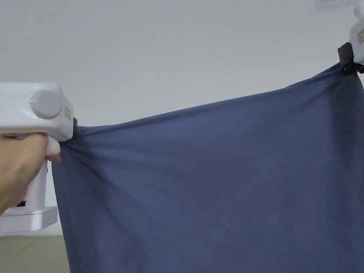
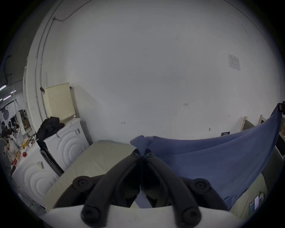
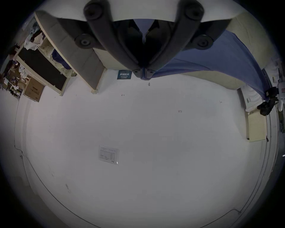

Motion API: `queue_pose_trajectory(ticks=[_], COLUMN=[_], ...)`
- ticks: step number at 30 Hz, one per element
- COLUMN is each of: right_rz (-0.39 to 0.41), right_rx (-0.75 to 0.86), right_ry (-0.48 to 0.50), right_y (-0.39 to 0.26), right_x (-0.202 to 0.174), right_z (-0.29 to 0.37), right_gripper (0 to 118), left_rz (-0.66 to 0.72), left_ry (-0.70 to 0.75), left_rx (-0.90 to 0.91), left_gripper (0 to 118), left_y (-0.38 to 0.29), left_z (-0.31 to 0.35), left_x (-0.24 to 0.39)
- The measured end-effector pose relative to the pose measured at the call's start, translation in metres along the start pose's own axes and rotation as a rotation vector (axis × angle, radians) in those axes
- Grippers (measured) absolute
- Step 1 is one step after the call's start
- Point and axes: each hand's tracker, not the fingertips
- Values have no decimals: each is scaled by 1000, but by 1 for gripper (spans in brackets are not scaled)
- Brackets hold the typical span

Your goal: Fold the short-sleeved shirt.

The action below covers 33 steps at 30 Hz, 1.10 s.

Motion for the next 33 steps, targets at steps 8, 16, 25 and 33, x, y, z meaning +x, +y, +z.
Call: queue_pose_trajectory(ticks=[8, 16, 25, 33], right_rz=[1, 8, -61, -118], right_rx=[-34, -196, -381, -434], right_ry=[8, 18, 57, 104], right_y=[-55, -160, -299, -392], right_x=[-16, -16, -6, 9], right_z=[-54, -93, -37, 84], right_gripper=[0, 0, 0, 0], left_rz=[11, -46, -96, -100], left_ry=[52, 8, -53, -91], left_rx=[-36, -172, -292, -339], left_gripper=[2, 2, 2, 2], left_y=[-53, -149, -262, -342], left_z=[-58, -104, -71, 13], left_x=[17, 29, 23, -12])
